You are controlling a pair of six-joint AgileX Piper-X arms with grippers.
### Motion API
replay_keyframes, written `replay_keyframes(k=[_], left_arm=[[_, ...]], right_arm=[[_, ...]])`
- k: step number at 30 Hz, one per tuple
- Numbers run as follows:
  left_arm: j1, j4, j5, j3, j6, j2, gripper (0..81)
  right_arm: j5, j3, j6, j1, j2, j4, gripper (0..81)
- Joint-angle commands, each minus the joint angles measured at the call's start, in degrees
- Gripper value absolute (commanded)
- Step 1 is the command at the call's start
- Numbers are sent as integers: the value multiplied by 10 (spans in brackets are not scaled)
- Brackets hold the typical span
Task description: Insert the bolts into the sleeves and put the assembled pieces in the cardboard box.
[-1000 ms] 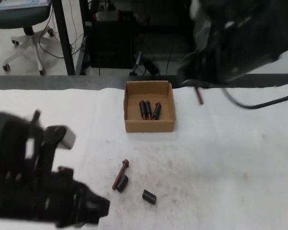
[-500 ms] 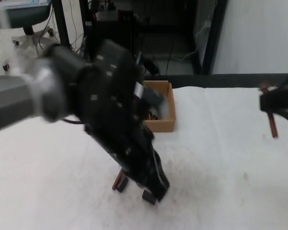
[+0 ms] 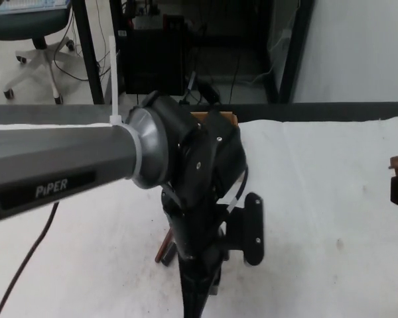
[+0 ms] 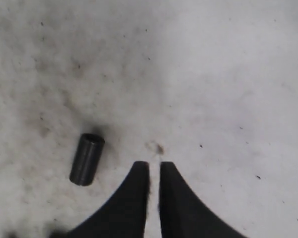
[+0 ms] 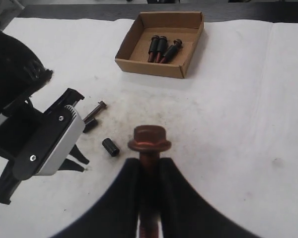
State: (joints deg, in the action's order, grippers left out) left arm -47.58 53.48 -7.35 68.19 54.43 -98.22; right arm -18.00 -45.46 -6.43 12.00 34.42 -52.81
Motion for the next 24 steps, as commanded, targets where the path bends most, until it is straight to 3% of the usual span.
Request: replay_keyframes(k=[1,5,10,12,24], left_arm=[[-7,-29,9,7,9,0,93],[-7,-32,11,7,24,-9,133],[-5,-35,11,7,60,-25,424],[-2,-45,19,7,60,-34,493],[24,-82,60,24,60,-81,494]], right_arm=[[-5,0,0,-2,-4,-1,8],[2,0,16,-2,-4,2,8],[2,0,17,-2,-4,-9,8],[2,2,17,-2,-4,-10,8],[1,54,12,-2,-4,-12,8]])
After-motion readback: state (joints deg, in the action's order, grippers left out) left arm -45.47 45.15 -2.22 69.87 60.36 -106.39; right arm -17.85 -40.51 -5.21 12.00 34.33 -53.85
